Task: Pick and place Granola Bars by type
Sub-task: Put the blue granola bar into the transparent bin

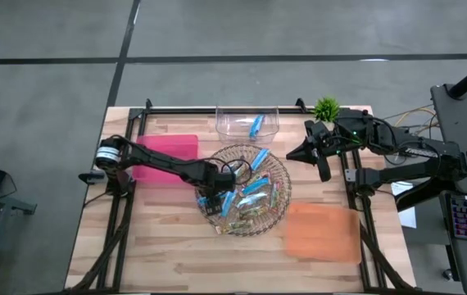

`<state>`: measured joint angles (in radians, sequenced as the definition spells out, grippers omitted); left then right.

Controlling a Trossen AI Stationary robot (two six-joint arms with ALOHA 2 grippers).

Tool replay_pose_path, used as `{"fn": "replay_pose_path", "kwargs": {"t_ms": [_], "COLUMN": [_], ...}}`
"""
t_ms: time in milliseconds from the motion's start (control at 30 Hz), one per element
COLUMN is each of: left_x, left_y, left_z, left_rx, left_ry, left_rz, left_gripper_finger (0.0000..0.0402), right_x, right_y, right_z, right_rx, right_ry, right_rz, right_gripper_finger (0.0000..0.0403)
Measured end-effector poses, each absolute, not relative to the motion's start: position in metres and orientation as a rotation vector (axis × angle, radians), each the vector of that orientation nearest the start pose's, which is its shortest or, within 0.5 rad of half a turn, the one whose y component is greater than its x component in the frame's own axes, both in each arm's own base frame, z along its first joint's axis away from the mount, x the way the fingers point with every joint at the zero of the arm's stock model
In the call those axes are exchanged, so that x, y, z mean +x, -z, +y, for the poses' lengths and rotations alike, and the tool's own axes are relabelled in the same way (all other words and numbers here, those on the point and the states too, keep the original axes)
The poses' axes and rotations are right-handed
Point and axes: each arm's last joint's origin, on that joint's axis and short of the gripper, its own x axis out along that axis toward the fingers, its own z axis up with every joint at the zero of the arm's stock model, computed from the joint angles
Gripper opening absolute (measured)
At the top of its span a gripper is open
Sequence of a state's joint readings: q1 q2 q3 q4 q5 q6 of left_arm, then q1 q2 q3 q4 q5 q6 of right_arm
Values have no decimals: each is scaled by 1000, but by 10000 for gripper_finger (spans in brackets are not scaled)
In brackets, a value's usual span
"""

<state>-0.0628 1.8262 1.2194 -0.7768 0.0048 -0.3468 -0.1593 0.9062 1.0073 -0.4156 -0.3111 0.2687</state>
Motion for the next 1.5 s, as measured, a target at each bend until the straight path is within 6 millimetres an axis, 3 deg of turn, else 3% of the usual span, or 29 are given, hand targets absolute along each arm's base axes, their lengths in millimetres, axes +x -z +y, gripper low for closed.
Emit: {"fn": "replay_pose_path", "kwargs": {"t_ms": [467, 1167, 1500], "left_x": [341, 341, 341], "left_y": [-165, -161, -161], "left_z": [-22, -23, -24], "left_rx": [-257, -295, -310], "left_ry": [-197, -155, -136], "left_rz": [1406, 1434, 1437], "left_gripper_finger": [219, 101, 72], "right_x": [185, 185, 185], "right_y": [-366, -366, -366], "right_z": [-21, -21, -21], "right_rx": [340, 330, 330], "right_ry": [-109, -110, -110], "right_rz": [326, 326, 326], "right_gripper_finger": [9, 9, 9]}}
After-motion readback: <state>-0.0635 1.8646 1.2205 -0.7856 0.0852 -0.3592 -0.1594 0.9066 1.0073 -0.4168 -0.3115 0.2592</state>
